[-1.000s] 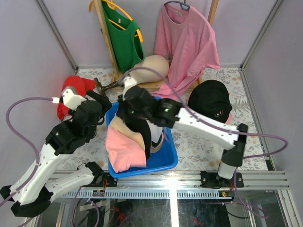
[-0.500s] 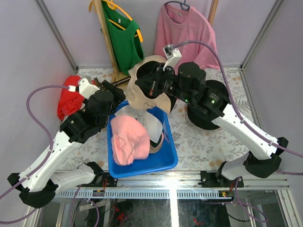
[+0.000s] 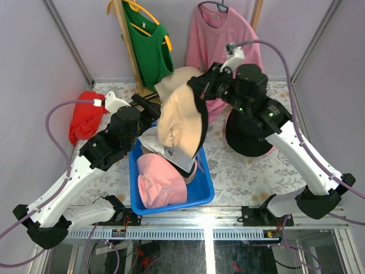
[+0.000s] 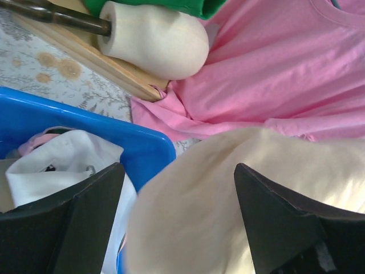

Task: Stack the hats
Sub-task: Pick up the hat from the bin.

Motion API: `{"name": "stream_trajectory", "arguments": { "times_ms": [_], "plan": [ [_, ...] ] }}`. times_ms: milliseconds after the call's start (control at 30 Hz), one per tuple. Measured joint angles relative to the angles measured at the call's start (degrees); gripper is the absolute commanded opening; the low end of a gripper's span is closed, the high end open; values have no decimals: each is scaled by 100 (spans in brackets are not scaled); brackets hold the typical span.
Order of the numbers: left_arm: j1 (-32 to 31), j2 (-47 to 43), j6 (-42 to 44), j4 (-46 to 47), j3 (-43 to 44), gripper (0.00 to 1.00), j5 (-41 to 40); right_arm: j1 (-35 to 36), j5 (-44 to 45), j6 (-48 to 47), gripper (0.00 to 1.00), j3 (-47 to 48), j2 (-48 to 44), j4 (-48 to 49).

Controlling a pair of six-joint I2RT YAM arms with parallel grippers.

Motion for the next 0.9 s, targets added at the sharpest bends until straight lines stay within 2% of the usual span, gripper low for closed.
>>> {"name": "stream_trajectory", "arguments": {
  "times_ms": [300,567,700,900],
  "plan": [
    [0,636,199,431,13,77,616,-1578,-378,380,0,-22,-168,846],
    [68,1202,354,785,136,77,1091,-2197,-1056,824,0,-153,763,1947],
    [188,1375,396,1016,146,77,1351,-2535,-1305,1016,0,-595,1034,2321],
    [291,1768,413,1300,162,77,1759,-2946,-1611,1233,0,-1528,966,2715]
  ]
}}
